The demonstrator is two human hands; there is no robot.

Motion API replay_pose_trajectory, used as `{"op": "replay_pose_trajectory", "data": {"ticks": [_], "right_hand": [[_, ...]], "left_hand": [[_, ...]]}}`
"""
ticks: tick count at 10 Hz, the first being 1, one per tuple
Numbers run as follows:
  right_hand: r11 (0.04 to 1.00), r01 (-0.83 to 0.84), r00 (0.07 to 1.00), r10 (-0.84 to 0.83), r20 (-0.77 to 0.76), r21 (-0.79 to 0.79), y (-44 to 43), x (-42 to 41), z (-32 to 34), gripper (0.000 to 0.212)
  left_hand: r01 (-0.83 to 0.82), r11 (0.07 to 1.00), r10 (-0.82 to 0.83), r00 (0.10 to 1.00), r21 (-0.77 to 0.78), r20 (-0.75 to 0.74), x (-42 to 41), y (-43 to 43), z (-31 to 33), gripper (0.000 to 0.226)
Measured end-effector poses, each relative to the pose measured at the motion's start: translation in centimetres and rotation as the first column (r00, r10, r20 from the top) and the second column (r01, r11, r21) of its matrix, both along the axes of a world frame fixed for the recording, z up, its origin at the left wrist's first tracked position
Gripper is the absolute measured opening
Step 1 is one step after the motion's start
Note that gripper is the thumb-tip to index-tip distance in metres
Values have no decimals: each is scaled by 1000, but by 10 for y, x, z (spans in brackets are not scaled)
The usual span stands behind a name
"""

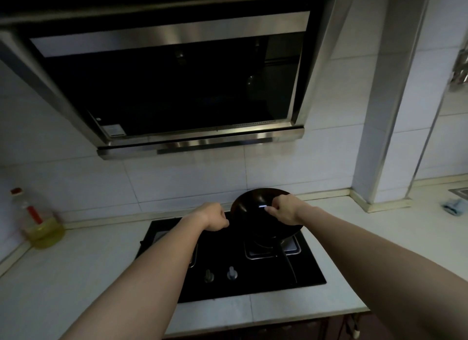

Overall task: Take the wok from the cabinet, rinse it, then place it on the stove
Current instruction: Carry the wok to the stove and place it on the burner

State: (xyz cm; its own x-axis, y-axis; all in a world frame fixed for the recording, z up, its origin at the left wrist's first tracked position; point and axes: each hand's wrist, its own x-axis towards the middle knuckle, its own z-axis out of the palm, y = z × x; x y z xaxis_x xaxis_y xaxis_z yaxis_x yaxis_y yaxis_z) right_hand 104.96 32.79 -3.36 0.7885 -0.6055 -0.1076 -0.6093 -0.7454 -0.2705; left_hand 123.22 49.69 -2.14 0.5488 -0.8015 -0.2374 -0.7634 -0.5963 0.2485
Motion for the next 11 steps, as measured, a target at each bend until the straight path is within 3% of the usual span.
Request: {"op": "replay_pose_trajectory", "data": {"ticks": [5,8,9,10,11], "right_hand": [[998,48,996,-50,70,34,6,-10,1,47],[986,116,979,-134,153,119,3,-27,-8,33],[984,114,969,-140,202,133,1,-35,6,36],[974,102,990,-119,75,203,-1,-47,30,36],[992,26,995,-38,97,124,6,-79,94,26]], "left_hand": [[17,1000,-17,999,-10,-29,-2,0,4,18],[25,1000,-26,999,-14,-26,-2,-8,-3,15],[27,999,-28,999,-28,-40,-3,-11,0,17],[46,998,-47,998,-39,-38,1,-14,1,16],[62,997,-64,997,-43,-36,4,-14,4,15]]}}
